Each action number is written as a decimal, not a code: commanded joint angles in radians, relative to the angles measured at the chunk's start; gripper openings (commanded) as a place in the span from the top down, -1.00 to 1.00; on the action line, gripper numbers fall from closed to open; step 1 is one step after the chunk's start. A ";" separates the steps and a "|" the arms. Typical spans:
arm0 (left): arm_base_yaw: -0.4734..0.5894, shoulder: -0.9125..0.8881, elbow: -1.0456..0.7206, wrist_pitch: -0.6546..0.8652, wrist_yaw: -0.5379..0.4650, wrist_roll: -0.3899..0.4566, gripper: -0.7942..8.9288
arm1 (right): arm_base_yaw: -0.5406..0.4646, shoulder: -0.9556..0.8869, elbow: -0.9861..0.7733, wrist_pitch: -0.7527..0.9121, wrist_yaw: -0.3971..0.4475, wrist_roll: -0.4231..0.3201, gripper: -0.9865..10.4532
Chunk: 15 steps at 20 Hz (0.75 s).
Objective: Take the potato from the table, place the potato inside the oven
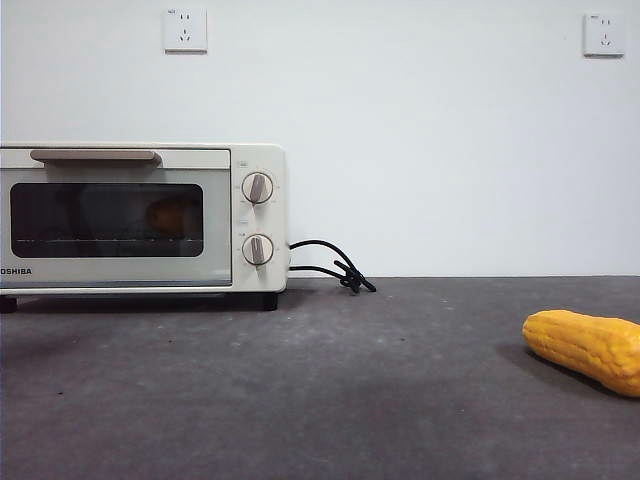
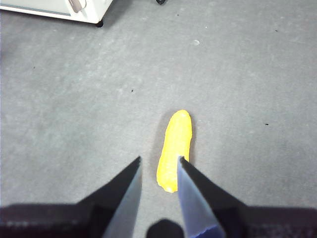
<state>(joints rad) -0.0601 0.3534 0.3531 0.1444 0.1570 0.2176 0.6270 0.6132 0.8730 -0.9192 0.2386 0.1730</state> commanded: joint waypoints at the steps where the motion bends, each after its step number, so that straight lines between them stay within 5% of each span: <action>1: -0.002 -0.105 -0.162 0.036 -0.052 -0.117 0.85 | 0.000 0.000 -0.010 0.006 0.004 0.010 0.61; 5: -0.002 -0.262 -0.319 0.027 -0.158 -0.268 0.84 | 0.000 0.000 -0.010 0.006 0.004 0.010 0.61; 15: 0.066 -0.349 -0.346 -0.318 -0.158 -0.245 0.85 | 0.000 0.000 -0.010 0.006 0.004 0.010 0.61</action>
<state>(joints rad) 0.0021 0.0082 0.0177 -0.1810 0.0025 -0.0273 0.6270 0.6140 0.8730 -0.9192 0.2386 0.1730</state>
